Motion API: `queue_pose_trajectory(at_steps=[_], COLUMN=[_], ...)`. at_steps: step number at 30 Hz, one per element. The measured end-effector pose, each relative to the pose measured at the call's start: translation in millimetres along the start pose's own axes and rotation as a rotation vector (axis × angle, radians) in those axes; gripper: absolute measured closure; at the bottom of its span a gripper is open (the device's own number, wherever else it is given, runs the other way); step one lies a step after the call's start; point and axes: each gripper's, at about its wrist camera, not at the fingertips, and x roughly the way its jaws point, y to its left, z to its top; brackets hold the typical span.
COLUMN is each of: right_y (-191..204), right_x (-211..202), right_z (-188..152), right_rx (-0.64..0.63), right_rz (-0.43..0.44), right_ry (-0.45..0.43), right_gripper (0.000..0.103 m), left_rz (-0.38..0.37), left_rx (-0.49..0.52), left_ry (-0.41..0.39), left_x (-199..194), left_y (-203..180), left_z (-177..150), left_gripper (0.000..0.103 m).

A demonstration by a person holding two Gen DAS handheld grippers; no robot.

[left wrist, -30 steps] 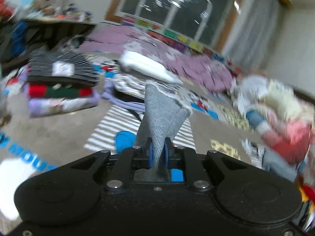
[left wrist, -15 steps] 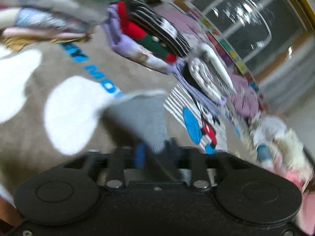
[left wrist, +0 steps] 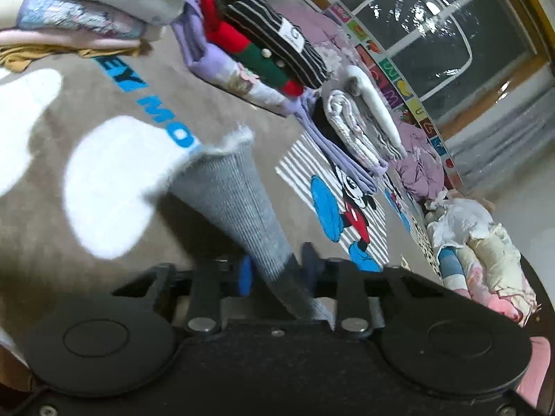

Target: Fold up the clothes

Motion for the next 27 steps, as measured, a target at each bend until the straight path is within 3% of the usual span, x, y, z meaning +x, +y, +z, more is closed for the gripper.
queue_pose_trajectory(at_steps=[1, 6, 14, 22, 27], right_y=[-0.5, 0.7, -0.4, -30.6, -51.9], right_x=[0.1, -6.6, -37.0, -91.3, -110.4], right_z=[-1.0, -6.2, 9.1, 33.0, 29.2], right_rx=[0.007, 0.022, 0.049, 0.053, 0.023], right_rz=[-0.003, -0.002, 0.007, -0.154, -0.260], right_ry=[-0.006, -0.066, -0.222, -0.464, -0.568], right_gripper=[0.042, 0.054, 0.058, 0.059, 0.059], left_rz=[-0.003, -0.039, -0.144, -0.290, -0.292], left_rx=[0.015, 0.023, 0.075, 0.176, 0.201], left_ry=[-0.003, -0.021, -0.094, -0.093, -0.077], left_x=[1.1, 3.2, 11.9, 75.2, 109.3], left_y=[-2.4, -7.6, -32.1, -80.0, -90.3], left_z=[0.6, 3.2, 10.9, 16.4, 20.2], left_gripper=[0.082, 0.084, 0.086, 0.089, 0.089])
